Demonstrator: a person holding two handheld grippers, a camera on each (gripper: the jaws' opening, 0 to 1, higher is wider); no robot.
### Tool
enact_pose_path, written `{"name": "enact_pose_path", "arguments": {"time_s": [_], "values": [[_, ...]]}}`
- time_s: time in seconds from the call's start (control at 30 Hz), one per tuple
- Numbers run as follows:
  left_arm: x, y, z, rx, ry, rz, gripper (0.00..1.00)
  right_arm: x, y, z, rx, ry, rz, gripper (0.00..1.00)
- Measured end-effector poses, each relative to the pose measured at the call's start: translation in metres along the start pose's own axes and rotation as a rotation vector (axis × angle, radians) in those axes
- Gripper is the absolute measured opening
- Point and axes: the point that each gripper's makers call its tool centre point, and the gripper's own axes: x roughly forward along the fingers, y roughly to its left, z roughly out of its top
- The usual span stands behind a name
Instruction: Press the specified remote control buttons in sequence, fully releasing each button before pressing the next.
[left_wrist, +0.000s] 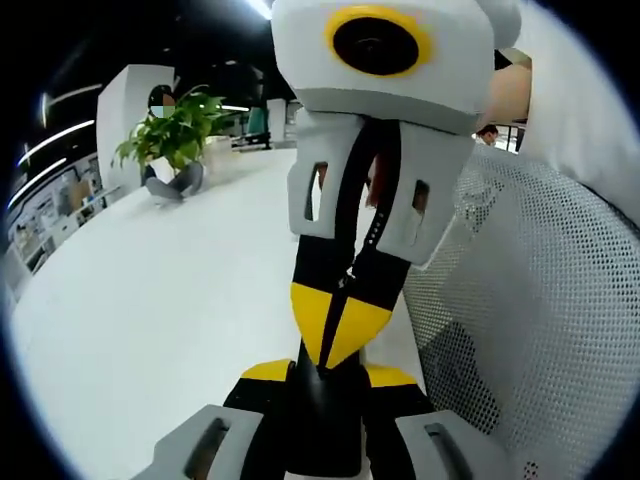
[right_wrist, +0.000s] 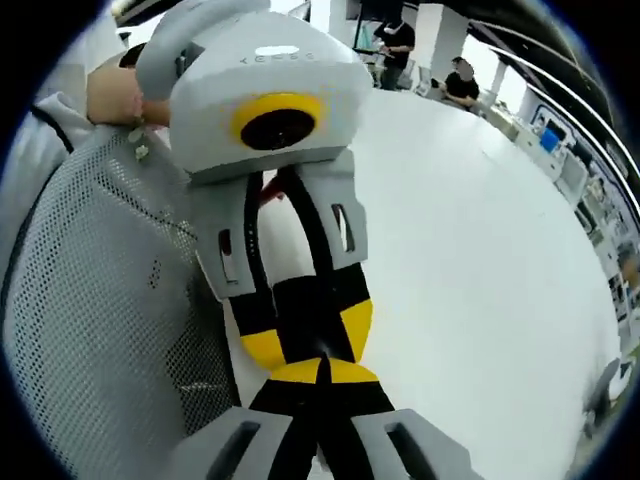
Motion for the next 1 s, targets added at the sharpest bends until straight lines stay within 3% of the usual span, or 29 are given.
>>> {"name": "enact_pose_path", "arguments": {"time_s": [0.07, 0.13, 0.23, 0.43, 0.7, 1.0], "values": [[0.0001, -0.0001, 0.0000, 0.000, 0.000, 0.000, 0.25, -0.0003, 0.0023, 0.0046, 0.014, -0.022, 0.036, 0.00], [0.0001, 0.0000, -0.0001, 0.000, 0.000, 0.000, 0.25, -0.0004, 0.0015, 0.0082, -0.010, -0.021, 0.028, 0.00], [0.0002, 0.0002, 0.0000, -0.002, -0.003, -0.001, 0.25, 0.0045, 0.0049, 0.0033, -0.099, 0.031, 0.045, 0.00], [0.0005, 0.0006, -0.0003, -0.003, -0.005, -0.004, 0.25, 0.0058, 0.0050, 0.0038, -0.260, 0.063, 0.018, 0.00], [0.0017, 0.0013, -0.0009, 0.005, 0.004, -0.005, 0.25, 0.0071, 0.0046, 0.0037, -0.310, 0.054, -0.042, 0.00], [0.0023, 0.0004, 0.0004, 0.007, 0.021, 0.021, 0.26, 0.0049, 0.0044, 0.0042, -0.239, -0.057, -0.093, 0.00]]}}
